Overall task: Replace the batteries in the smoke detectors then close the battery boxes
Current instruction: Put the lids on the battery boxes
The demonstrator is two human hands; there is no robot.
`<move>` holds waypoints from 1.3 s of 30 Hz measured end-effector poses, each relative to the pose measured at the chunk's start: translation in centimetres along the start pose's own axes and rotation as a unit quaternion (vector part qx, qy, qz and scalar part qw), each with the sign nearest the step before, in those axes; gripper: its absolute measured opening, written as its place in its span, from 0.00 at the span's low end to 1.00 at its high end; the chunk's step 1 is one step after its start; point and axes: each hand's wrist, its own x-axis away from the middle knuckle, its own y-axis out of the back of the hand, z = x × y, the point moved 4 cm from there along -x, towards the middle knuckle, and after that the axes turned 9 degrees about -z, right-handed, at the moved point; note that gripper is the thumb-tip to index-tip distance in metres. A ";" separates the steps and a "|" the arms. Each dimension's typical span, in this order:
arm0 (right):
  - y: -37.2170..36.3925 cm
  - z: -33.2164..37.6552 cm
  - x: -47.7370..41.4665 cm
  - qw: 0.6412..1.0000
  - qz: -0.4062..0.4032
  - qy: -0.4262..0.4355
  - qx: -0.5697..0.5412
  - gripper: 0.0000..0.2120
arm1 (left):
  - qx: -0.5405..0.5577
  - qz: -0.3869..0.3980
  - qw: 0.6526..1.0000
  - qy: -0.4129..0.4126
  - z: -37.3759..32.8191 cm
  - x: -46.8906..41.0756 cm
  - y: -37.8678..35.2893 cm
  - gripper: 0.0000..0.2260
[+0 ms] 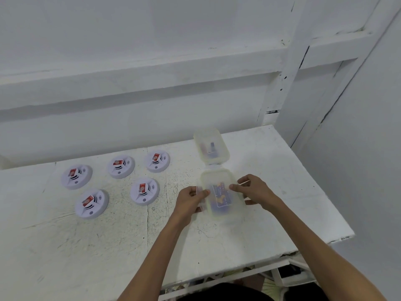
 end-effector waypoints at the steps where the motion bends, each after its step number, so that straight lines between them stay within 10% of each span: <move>1: -0.1 0.0 0.0 1.000 0.003 0.000 0.001 0.24 | -0.001 0.002 1.000 0.005 0.1 0.0 0.1 0.07; 20: 0.4 -0.1 -1.1 0.995 0.076 -0.062 -0.027 0.17 | 0.017 0.042 0.996 0.076 0.1 -0.6 -0.4 0.14; 24: 0.5 0.0 -1.6 0.998 0.031 -0.044 -0.020 0.18 | -0.046 -0.046 0.998 0.013 0.2 -1.0 0.3 0.23; 30: 0.4 0.5 -1.2 0.999 -0.036 -0.005 -0.006 0.16 | -0.130 -0.092 0.982 -0.102 -0.6 -0.8 -0.2 0.12; 39: 0.4 1.1 -1.4 0.999 -0.027 -0.042 0.003 0.11 | -0.002 -0.028 1.000 0.006 -0.4 -1.5 -0.8 0.09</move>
